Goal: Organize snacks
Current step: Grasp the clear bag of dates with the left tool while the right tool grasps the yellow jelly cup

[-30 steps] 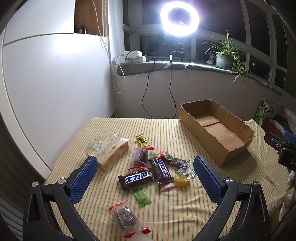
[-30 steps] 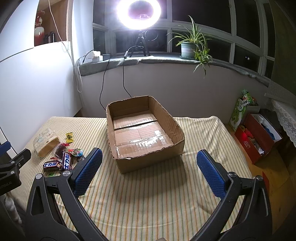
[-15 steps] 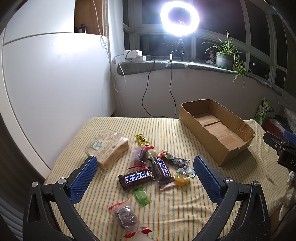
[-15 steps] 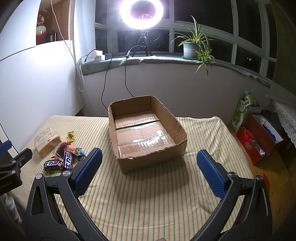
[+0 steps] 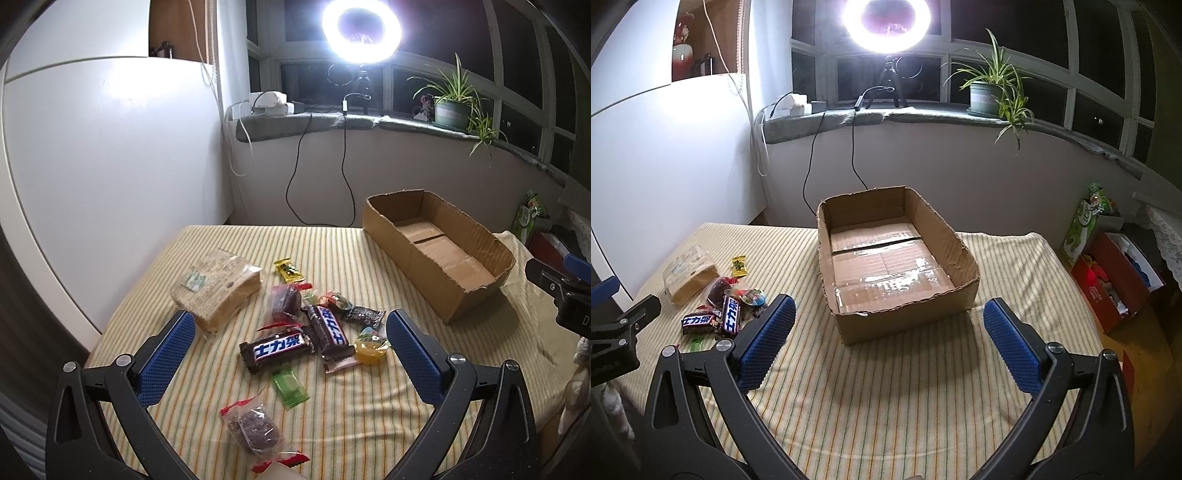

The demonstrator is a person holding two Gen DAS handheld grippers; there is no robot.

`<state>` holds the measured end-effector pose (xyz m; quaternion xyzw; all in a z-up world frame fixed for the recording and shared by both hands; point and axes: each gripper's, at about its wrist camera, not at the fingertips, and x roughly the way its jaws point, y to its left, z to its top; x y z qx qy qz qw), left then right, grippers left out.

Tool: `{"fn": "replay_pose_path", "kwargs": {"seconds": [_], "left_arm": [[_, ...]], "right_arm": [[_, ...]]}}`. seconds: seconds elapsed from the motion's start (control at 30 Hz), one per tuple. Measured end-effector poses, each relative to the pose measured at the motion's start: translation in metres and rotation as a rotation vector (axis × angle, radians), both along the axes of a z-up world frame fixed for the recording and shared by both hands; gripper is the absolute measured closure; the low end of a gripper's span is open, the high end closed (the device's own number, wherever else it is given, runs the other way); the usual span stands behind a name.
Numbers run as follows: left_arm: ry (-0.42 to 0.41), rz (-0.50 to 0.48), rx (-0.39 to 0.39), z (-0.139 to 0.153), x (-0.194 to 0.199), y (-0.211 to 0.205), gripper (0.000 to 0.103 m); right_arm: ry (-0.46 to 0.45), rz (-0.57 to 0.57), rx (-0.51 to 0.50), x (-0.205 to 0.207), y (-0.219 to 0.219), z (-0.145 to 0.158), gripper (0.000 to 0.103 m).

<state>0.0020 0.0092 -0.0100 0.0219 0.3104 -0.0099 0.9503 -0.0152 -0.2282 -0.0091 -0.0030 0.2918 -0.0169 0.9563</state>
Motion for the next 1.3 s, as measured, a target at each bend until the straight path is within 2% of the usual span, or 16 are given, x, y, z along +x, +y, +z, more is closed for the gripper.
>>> {"fn": "replay_pose_path", "kwargs": {"seconds": [0.23, 0.4, 0.53, 0.67, 0.83, 0.97, 1.1, 1.3], "left_arm": [[0.02, 0.033, -0.004, -0.007, -0.003, 0.015, 0.0], [0.069, 0.042, -0.007, -0.019, -0.006, 0.029, 0.001], [0.113, 0.038, 0.004, -0.03, -0.014, 0.035, 0.011], [0.161, 0.01, -0.014, -0.041, -0.028, 0.042, 0.018], [0.243, -0.023, -0.04, -0.06, -0.044, 0.043, 0.022], [0.283, 0.002, -0.074, -0.073, -0.043, 0.048, 0.026], [0.297, 0.019, -0.131, -0.078, -0.037, 0.053, 0.026], [0.3, 0.023, -0.161, -0.083, -0.024, 0.049, 0.026]], "right_arm": [[0.002, 0.064, 0.013, 0.005, 0.007, -0.009, 0.002], [0.027, 0.179, 0.057, 0.009, 0.016, -0.02, 0.005], [0.066, 0.229, 0.047, 0.014, 0.029, -0.03, 0.011], [0.125, 0.306, 0.037, 0.018, 0.045, -0.044, 0.013], [0.183, 0.358, 0.024, 0.021, 0.062, -0.062, 0.014], [0.22, 0.393, 0.029, 0.027, 0.075, -0.072, 0.014], [0.239, 0.418, 0.022, 0.034, 0.088, -0.077, 0.014], [0.29, 0.422, 0.042, 0.052, 0.102, -0.087, 0.014]]}}
